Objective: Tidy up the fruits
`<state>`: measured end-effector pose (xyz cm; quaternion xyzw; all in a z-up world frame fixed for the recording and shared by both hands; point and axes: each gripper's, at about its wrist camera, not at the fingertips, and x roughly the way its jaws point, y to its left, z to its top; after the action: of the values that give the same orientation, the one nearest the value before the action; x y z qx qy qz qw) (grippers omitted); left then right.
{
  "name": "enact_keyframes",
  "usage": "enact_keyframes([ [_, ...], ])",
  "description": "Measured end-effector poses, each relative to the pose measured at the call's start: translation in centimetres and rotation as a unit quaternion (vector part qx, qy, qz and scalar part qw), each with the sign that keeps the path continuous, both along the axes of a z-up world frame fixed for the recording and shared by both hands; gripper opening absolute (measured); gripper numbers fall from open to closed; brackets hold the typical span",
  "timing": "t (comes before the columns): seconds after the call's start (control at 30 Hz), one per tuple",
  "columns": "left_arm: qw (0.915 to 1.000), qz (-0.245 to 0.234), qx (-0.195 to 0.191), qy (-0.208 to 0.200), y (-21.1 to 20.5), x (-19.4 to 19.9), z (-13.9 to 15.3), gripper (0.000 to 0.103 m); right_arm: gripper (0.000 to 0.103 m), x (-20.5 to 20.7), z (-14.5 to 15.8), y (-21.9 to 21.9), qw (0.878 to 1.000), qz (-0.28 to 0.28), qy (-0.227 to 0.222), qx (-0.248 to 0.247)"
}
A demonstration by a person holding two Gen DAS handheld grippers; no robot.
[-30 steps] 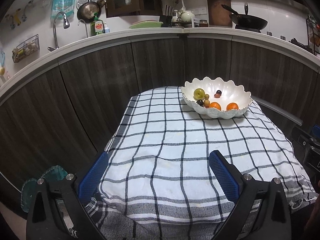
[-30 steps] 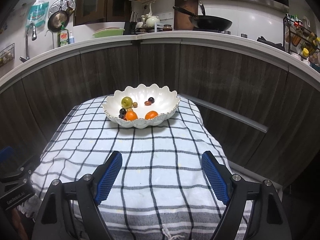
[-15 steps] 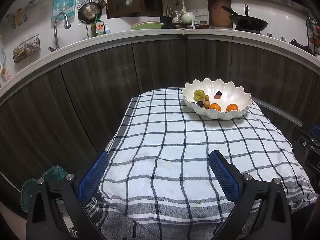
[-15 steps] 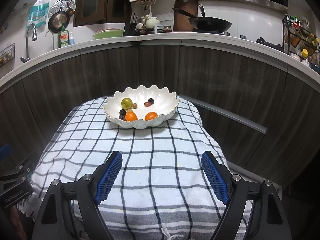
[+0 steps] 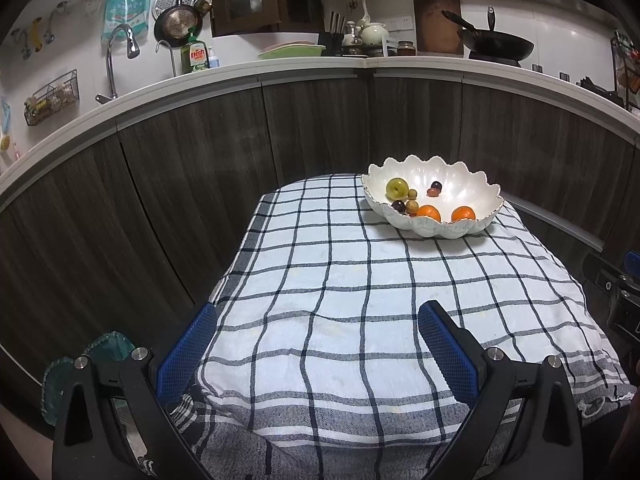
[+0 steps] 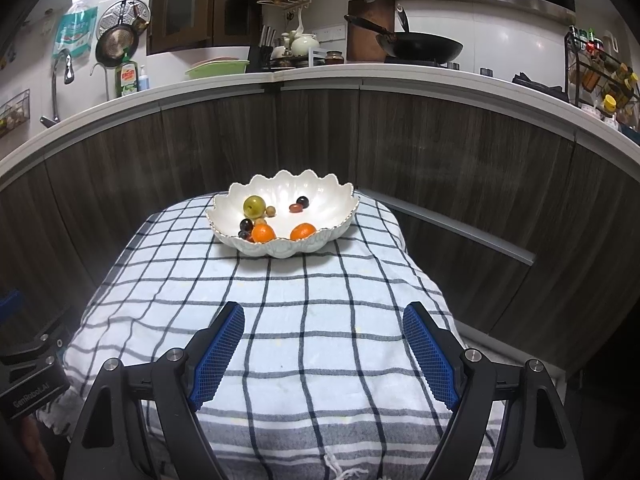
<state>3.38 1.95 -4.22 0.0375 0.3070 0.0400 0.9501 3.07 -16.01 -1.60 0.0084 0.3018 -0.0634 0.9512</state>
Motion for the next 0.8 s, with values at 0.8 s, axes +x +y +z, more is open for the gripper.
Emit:
enact_keyframes([
  [0.8,0.9999,-0.008,-0.008,0.013,0.21,0.16,-0.28,0.103,0.082,0.01,-0.11,0.06,1.0,-0.002,0.003,0.005],
])
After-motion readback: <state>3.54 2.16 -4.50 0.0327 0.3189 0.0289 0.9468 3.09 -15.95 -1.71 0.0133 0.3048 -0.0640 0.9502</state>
